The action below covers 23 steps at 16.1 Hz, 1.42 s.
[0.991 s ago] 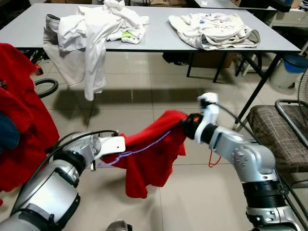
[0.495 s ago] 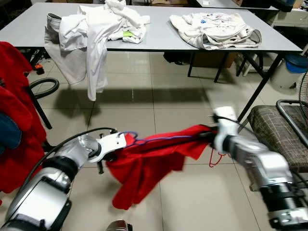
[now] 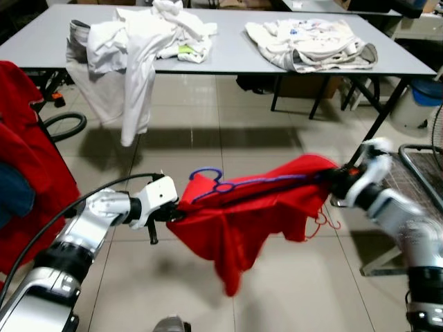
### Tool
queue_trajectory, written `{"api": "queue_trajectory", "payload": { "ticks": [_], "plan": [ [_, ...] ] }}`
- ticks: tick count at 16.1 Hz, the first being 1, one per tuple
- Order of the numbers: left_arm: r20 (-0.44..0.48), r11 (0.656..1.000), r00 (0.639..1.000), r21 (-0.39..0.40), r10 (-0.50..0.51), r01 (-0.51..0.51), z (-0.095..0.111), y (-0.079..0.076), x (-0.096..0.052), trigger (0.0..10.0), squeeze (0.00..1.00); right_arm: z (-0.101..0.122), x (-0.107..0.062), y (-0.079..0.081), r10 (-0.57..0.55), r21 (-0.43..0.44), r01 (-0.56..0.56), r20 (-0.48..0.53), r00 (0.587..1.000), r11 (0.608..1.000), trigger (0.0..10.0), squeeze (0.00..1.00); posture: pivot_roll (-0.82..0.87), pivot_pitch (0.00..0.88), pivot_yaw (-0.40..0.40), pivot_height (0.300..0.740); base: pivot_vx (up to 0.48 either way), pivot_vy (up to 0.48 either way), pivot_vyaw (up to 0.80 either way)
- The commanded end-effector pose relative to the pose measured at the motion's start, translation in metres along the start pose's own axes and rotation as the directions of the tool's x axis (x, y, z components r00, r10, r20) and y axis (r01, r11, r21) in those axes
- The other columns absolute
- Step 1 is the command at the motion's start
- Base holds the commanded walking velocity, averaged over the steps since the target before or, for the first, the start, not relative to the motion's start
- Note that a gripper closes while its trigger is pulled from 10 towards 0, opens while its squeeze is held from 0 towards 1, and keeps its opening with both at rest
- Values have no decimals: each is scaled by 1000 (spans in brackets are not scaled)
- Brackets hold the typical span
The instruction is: Hang hanger
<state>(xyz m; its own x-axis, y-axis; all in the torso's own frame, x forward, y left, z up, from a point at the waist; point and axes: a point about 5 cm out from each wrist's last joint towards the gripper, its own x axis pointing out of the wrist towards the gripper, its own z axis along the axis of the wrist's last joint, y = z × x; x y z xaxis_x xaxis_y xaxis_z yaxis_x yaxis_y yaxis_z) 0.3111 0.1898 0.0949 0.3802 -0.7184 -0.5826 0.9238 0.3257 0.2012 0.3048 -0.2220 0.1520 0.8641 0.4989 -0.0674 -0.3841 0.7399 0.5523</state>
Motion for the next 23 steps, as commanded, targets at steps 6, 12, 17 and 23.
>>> {"api": "queue_trajectory", "payload": {
  "ticks": [6,12,17,23],
  "plan": [
    [-175,999,985,-39,-13,6,-10,7,-23,0,0,45,-27,-14,17,132,-47,217,976,990,0,0,41,29,-19,740,0,0,0],
    [-383,946,874,-3,298,-324,-25,27,-32,0,0,48,-29,-31,-226,119,210,138,964,970,0,0,36,37,-31,740,0,0,0],
    [-484,870,725,212,489,-445,-29,37,-35,0,0,65,-5,-16,-325,316,246,228,918,916,0,0,37,47,-36,740,0,0,0],
    [-591,805,562,304,579,-509,-44,43,-38,0,0,62,19,29,-424,208,380,247,871,902,0,0,38,56,-39,740,0,0,0]
  ]
}}
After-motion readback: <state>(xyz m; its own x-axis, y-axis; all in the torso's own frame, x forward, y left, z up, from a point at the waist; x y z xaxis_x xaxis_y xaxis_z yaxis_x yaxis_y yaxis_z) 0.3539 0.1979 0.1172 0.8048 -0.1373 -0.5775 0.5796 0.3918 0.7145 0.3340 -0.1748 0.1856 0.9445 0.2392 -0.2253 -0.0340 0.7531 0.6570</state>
